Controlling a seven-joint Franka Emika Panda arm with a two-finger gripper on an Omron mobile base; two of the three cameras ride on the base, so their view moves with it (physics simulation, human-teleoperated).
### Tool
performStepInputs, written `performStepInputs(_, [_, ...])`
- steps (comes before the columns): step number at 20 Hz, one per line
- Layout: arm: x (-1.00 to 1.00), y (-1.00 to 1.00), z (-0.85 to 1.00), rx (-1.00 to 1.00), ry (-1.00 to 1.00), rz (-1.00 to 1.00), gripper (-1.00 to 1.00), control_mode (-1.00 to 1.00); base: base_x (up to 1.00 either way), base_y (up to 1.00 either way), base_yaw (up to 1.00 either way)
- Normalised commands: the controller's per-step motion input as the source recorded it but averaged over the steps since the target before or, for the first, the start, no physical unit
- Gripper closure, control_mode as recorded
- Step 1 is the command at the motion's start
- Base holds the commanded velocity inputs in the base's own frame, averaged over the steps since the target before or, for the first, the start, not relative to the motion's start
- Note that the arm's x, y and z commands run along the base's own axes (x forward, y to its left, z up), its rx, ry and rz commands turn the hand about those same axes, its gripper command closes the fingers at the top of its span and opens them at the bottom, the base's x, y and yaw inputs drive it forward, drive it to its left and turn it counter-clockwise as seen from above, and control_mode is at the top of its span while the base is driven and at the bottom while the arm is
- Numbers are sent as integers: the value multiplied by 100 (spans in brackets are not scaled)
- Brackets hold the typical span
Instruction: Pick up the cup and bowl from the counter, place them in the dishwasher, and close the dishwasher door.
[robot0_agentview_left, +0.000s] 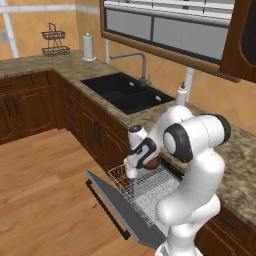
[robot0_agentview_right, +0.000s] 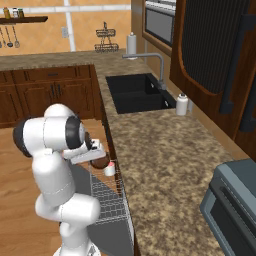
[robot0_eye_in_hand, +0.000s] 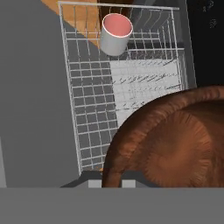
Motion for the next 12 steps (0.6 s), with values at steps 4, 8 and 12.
performStepInputs(4, [30,32,-100,-3,8,0,100,-100,0,0,0])
performStepInputs(8, [54,13,-98,0,9,0,100,-100,0,0,0])
performStepInputs(12, [68,0,-84,-2,5,-3,100,-100,0,0,0])
